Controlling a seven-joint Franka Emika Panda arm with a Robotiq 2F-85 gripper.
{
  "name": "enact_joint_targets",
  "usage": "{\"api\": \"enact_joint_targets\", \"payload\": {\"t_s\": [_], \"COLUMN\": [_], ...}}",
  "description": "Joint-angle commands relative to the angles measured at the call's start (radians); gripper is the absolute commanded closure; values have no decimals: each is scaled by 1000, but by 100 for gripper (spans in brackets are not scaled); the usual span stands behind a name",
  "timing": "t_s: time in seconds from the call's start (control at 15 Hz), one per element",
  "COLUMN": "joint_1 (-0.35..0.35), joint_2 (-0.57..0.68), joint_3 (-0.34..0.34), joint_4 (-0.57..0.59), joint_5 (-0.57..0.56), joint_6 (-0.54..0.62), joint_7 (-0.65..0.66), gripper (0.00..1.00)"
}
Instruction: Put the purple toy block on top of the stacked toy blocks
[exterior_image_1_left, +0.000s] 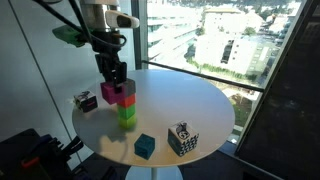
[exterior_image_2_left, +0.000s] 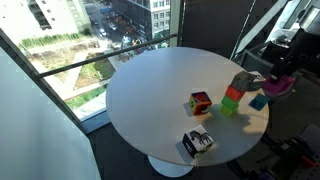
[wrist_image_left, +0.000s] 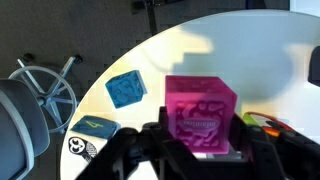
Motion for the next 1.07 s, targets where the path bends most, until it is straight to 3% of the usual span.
{"api": "enact_joint_targets", "payload": {"t_s": [0.0, 1.0], "joint_1": [0, 18], "joint_2": [-38, -9], "joint_3": [12, 88], "joint_4": [41, 190], "joint_5": [17, -6], "joint_6": [-33, -130], "joint_7": [-8, 47], "gripper": [69, 69]}}
